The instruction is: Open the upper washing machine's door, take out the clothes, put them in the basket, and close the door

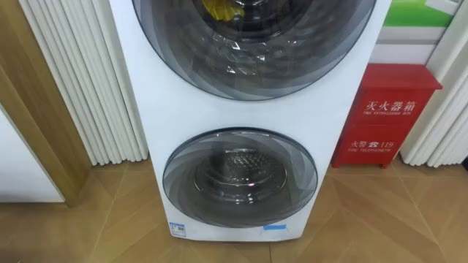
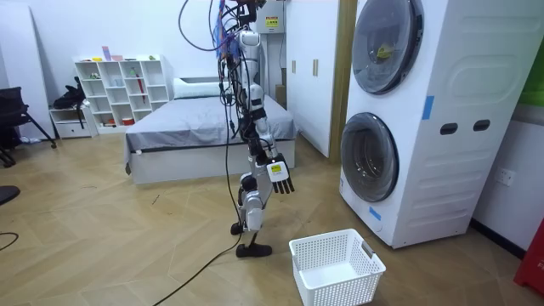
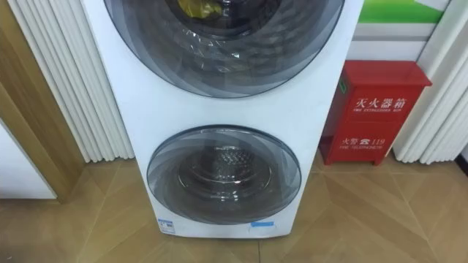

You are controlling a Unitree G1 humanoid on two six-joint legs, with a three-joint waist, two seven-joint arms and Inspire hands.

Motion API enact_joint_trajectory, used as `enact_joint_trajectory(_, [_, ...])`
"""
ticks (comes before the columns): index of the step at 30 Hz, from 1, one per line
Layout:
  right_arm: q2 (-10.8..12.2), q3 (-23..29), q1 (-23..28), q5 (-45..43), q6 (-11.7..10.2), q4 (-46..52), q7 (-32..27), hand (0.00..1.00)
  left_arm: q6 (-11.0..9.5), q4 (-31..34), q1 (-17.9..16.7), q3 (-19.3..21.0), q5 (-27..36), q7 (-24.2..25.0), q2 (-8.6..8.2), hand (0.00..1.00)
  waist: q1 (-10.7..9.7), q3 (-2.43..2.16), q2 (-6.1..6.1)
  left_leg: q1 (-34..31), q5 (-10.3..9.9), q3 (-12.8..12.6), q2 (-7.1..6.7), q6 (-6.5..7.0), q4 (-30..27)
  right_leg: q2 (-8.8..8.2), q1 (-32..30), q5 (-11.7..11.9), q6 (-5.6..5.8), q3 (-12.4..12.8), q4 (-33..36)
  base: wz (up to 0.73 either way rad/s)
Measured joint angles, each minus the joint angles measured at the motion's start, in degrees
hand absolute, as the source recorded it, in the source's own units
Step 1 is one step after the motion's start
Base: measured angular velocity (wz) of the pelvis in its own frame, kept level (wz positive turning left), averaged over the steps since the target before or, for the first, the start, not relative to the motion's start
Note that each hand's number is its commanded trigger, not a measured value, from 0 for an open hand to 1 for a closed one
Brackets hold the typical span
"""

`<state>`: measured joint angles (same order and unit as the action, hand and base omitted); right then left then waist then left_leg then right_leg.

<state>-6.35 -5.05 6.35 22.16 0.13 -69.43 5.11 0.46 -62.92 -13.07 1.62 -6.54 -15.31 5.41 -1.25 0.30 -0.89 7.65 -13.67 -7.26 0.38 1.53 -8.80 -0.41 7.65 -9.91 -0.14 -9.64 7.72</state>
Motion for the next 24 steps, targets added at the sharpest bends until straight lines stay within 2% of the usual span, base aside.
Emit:
enact_joint_trajectory(5, [0.17, -0.01, 0.13, 0.02, 0.05, -0.09, -0.11, 0.00, 0.43, -0.17, -0.20, 0.02, 0.11, -0.37, 0.01, 0.00, 0.01, 0.19, -0.17, 0.17, 0.00, -0.04, -0.01, 0.00, -0.01, -0.02, 0.16, 0.00, 0.00, 0.03, -0.01, 0.00])
enact_joint_trajectory(12, [0.16, 0.02, 0.35, 0.56, 0.09, 0.01, -0.21, 0.00, 0.95, -0.33, 0.07, -0.03, 1.57, -0.14, -0.01, 0.00, 0.02, 0.04, 0.08, -0.01, 0.00, -0.08, -0.01, 0.00, -0.04, 0.00, -0.05, 0.00, 0.00, 0.04, 0.01, 0.00])
enact_joint_trajectory(18, [0.36, 0.82, -0.37, 0.39, 0.51, 0.31, -2.14, 0.00, 0.97, -0.62, 0.16, 0.46, 2.52, 1.95, 0.05, 0.00, 0.00, -0.13, 0.03, -0.02, 0.00, 0.16, -0.12, 0.02, -0.68, -0.27, 0.50, -0.01, 0.02, -1.25, 0.07, 0.05])
enact_joint_trajectory(20, [0.30, 1.43, -0.90, -0.20, 1.38, 1.71, -2.93, 0.00, 0.96, -0.45, 0.42, 0.50, 2.56, 2.53, 0.14, 0.00, -0.02, -0.16, -0.04, -0.03, 0.00, 0.23, -0.13, 0.02, -0.69, -0.31, 0.53, -0.02, 0.03, -1.38, 0.09, 0.00])
enact_joint_trajectory(22, [-0.52, 2.89, -1.17, -0.68, 2.72, 8.01, -4.09, 0.00, 0.94, -0.38, 0.48, 1.19, 2.20, 3.37, 0.20, 0.00, 0.02, -0.06, -0.17, 0.06, 0.02, 0.40, -0.16, 0.04, -0.72, -0.35, 0.53, -0.02, 0.03, -1.37, 0.25, -0.02])
enact_joint_trajectory(24, [-1.04, 4.53, -3.35, -0.39, 2.68, 11.26, -5.66, 0.00, 0.94, -0.39, 0.55, 1.72, 2.21, 3.59, 0.35, 0.00, 0.06, 0.12, -0.55, 0.29, 0.03, 0.26, -0.14, 0.05, -0.75, -0.35, 0.64, -0.02, 0.03, -1.26, 0.35, -0.05])
